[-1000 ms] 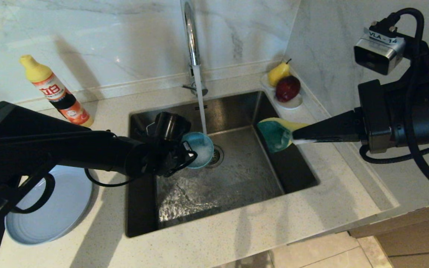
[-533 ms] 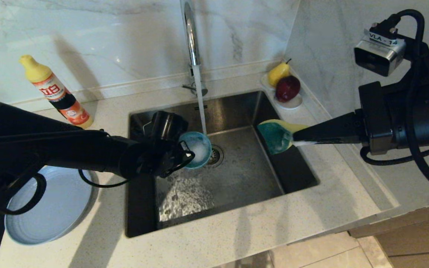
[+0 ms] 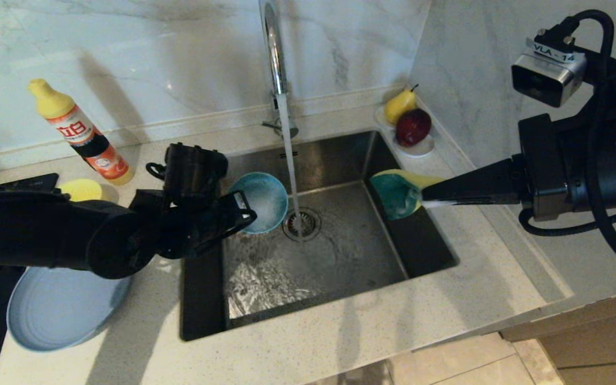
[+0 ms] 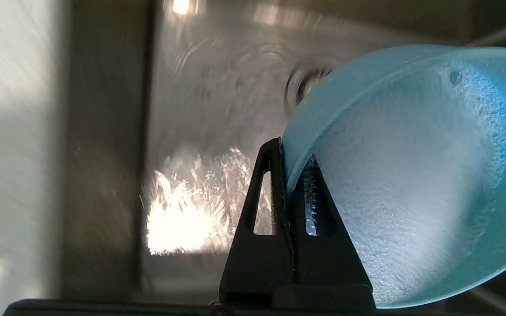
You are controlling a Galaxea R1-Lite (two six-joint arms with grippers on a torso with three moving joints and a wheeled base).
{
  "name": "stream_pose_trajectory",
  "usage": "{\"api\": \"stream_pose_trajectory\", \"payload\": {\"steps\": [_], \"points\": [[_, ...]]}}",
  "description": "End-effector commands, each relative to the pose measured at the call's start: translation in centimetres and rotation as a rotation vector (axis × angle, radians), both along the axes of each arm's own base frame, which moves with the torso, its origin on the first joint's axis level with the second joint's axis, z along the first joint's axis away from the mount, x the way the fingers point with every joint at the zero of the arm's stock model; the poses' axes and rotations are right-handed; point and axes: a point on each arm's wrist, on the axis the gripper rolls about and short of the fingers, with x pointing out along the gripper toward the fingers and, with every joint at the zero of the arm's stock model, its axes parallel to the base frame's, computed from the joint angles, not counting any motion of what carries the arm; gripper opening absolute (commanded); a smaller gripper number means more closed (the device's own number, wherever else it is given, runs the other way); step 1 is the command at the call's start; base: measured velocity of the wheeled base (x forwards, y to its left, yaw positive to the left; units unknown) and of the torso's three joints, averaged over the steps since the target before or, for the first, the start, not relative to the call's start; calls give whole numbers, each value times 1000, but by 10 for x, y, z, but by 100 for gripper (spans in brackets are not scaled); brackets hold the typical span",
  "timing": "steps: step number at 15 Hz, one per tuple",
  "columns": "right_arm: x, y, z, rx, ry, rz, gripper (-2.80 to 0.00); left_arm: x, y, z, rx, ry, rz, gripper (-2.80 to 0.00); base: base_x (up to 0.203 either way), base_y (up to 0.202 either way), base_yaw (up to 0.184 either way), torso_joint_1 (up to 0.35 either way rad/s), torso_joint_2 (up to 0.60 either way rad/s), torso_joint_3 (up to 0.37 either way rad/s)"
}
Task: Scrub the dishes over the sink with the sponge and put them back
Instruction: Rinse the bowl
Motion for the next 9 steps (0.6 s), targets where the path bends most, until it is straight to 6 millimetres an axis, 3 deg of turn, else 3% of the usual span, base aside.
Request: {"api": "stream_pose_trajectory", "payload": {"steps": [1,9], "points": [[0,0,-1,-1,7,2,-280,-16,14,18,34,-148,-12,-280,0,0,0,0,0,0],[4,3,-5,-10,21,3,-280,-33,38,0,196,-397,-4,-280,0,0,0,0,0,0]]}}
